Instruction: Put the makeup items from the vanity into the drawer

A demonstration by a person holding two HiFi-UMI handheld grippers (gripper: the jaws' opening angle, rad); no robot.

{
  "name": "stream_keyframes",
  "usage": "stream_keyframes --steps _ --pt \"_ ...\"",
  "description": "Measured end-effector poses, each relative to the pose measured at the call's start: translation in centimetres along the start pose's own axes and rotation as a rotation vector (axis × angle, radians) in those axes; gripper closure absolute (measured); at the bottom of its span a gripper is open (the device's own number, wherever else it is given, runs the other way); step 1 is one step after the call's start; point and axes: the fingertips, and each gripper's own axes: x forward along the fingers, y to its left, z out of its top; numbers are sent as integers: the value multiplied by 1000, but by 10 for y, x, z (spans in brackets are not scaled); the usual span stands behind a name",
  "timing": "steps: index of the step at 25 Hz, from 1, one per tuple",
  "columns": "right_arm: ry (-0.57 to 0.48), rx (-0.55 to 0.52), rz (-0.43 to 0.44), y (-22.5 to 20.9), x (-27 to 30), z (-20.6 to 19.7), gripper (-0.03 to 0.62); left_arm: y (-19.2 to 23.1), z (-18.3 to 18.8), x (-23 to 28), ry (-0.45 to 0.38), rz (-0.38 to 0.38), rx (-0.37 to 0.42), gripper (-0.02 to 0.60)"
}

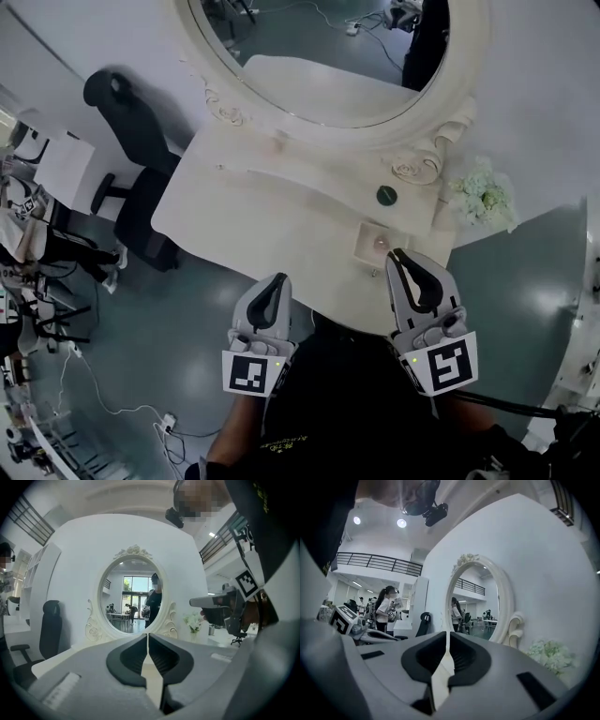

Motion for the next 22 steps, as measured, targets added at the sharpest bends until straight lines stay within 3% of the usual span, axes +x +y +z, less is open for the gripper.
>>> stream_keyframes --steps 2,8,12,22 --pt "-16 6 -2 -1 -10 4 571 -6 10 1 -41 -9 6 558" --pt "2 25 -9 -5 -33 -1 571 -19 9 1 -13 0 12 558" --pt "-3 36 -13 -6 -44 1 571 -27 12 -1 -43 -14 26 558" --pt "-10 64 12 -6 -90 -6 592 -64 6 -14 14 15 39 558"
